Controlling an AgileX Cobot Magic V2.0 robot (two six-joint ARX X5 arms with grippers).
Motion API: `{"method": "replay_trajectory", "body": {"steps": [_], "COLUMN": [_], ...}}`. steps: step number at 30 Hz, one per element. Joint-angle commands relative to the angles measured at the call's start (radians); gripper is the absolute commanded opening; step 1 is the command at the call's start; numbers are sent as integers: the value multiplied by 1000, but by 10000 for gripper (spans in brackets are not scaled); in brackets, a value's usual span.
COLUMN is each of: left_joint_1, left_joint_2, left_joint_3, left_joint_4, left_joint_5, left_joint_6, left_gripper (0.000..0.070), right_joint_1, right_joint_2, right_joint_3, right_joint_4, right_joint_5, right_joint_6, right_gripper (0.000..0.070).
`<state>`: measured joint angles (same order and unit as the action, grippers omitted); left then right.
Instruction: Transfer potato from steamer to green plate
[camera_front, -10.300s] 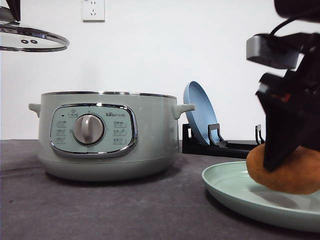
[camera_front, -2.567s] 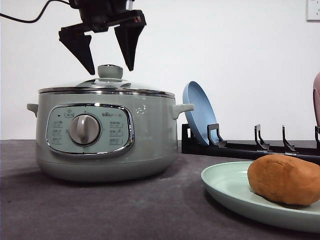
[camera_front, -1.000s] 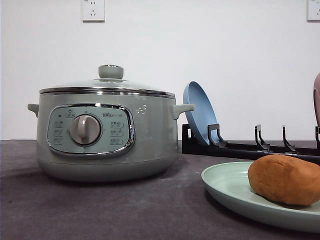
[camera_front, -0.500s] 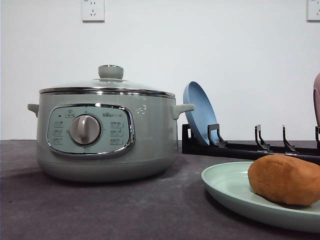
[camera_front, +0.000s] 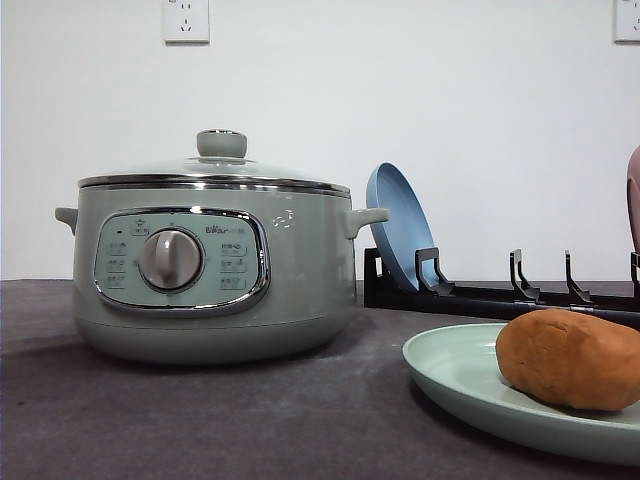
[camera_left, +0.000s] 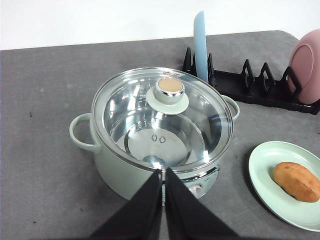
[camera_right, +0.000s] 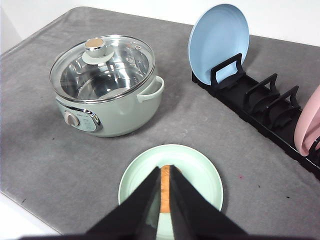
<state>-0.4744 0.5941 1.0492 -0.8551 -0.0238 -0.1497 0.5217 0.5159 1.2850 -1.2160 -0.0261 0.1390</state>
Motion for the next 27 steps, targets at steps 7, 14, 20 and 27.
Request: {"method": "replay_trajectory", "body": {"steps": [7, 14, 20, 27], "left_joint_1": [-1, 155, 302, 409], "left_joint_2": [-18, -142, -275, -363], "left_joint_3": [2, -223, -571, -841], "left_joint_4": [17, 272, 560, 723], "left_joint_5": [-2, -2, -2, -3], "left_joint_6": [-5, 59, 59, 55], "left_gripper": [0, 0, 0, 0], "right_joint_1": [5, 5, 5, 5], "right_joint_2": [5, 5, 5, 5], "right_joint_3": [11, 11, 11, 11], "right_joint_4": [10, 10, 10, 10], "right_joint_5": [1, 1, 1, 1], "right_joint_6": [6, 6, 6, 6], "right_gripper": [19, 19, 19, 19]}}
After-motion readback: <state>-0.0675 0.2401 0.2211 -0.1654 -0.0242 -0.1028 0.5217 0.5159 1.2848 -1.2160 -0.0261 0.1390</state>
